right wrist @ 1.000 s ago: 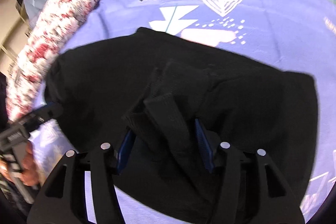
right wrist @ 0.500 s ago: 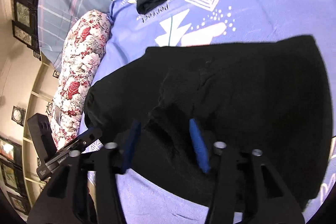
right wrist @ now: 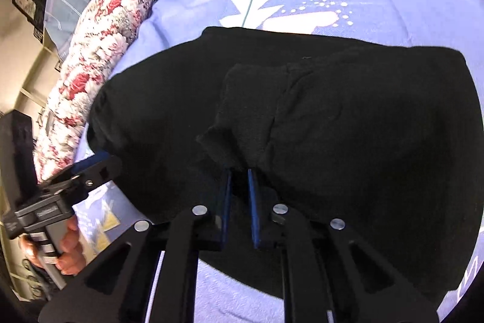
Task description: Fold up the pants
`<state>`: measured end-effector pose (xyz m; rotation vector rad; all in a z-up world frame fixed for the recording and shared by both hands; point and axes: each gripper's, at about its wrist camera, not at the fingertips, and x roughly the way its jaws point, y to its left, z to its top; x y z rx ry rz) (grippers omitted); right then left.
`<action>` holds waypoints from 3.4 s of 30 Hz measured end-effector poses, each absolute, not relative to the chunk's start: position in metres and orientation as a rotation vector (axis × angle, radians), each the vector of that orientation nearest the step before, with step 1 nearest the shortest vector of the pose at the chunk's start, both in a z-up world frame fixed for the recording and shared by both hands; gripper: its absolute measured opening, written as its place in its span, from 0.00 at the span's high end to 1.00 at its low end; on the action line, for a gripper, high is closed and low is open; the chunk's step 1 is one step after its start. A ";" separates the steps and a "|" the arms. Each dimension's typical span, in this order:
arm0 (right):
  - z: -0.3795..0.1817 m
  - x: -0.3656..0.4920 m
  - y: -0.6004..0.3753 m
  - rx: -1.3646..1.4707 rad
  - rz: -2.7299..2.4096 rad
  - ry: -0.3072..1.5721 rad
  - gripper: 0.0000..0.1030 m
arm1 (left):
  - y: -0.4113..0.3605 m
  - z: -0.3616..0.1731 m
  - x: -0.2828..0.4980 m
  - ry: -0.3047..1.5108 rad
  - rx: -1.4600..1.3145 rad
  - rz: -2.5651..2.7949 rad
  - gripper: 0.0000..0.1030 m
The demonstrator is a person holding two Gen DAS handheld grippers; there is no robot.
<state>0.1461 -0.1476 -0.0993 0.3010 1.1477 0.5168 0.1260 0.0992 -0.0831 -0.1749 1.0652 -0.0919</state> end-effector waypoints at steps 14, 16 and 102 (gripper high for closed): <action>-0.073 0.185 -0.286 0.442 0.257 1.028 0.86 | 0.096 -0.085 0.124 1.082 -0.169 -0.081 0.09; -0.080 0.190 -0.289 0.414 0.232 1.044 0.86 | 0.094 -0.087 0.124 1.089 -0.163 -0.080 0.09; -0.062 0.099 -0.265 0.361 0.301 0.997 0.35 | 0.309 -0.116 0.156 1.029 -0.879 0.046 0.05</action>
